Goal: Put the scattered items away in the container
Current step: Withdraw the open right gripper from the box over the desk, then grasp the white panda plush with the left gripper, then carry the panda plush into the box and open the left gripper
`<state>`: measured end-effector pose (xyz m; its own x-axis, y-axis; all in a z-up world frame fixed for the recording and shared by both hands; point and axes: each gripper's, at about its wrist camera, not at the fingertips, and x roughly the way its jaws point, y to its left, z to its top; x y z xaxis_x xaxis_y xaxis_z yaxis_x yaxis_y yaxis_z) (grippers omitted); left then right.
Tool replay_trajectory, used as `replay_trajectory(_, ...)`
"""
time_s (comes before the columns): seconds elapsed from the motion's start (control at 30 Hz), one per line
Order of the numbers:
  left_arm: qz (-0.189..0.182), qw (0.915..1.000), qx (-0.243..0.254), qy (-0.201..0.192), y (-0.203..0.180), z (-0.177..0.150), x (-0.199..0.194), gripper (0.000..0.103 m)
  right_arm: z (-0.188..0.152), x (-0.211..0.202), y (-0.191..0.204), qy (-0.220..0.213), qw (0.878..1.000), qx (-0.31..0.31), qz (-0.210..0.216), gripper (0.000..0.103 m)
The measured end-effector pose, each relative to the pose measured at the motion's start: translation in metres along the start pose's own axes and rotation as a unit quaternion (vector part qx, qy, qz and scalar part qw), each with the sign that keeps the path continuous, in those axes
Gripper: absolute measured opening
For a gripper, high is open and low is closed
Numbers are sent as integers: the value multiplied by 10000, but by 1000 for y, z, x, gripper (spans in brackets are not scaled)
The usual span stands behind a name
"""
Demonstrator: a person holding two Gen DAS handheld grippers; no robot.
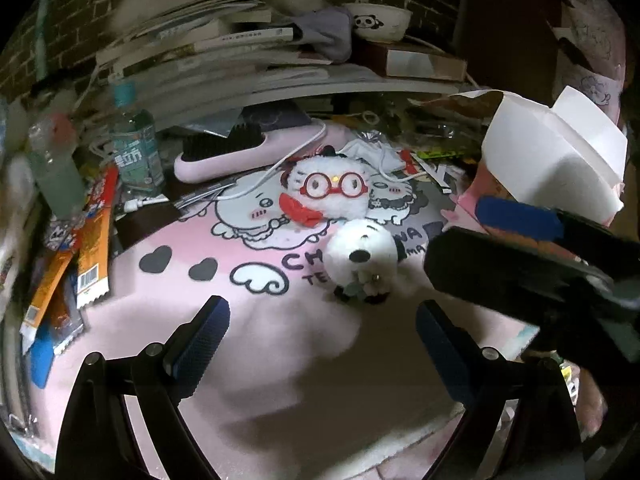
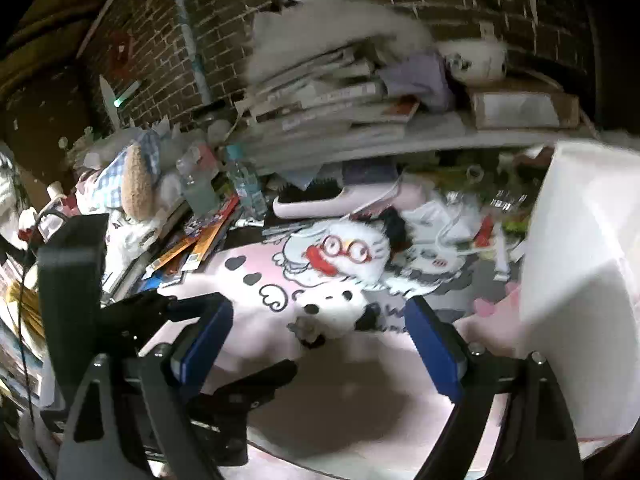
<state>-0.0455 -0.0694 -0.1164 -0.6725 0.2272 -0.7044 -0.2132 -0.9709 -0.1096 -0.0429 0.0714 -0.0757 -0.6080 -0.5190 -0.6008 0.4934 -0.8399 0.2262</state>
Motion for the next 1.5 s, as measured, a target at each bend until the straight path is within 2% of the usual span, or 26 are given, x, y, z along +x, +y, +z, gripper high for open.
replay_trajectory(0.1,-54,9998,164,-34,-9,5,9,92,-2,-5,0,-149,9998,91,5,86)
replay_trajectory(0.17,-234,9995,229,-25,-14,9,16,83,-2,-14,0,-323,9994,87,-96,86)
replay_trajectory(0.23,-467,9986,211,88,-15,14,25,63,-1,-24,-2,-455,9988,147,-88,86)
replay_trajectory(0.3,-576,9979,174,220,-14,16,35,53,-1,-33,-3,-594,9980,196,-69,86)
replay_trajectory(0.47,-727,9970,20,247,-9,20,43,48,-5,-55,1,-916,9957,108,-129,86)
replay_trajectory(0.53,-645,9976,65,263,-10,21,44,37,-7,-59,4,-986,9950,39,-178,86)
replay_trajectory(0.83,-585,9976,155,322,-11,21,44,28,-16,-71,4,-1209,9924,44,-234,86)
replay_trajectory(1.07,-503,9986,0,162,1,24,27,28,-19,-71,2,-1196,9925,30,-241,87)
replay_trajectory(1.27,-249,9996,-48,-132,23,46,-11,28,-22,-62,4,-1008,9948,0,-139,87)
replay_trajectory(1.37,-337,9990,-42,-295,27,64,-33,28,-26,-53,9,-839,9964,-98,-85,87)
replay_trajectory(1.5,-351,9979,304,-459,12,90,-57,28,-32,-42,12,-674,9975,-183,-88,87)
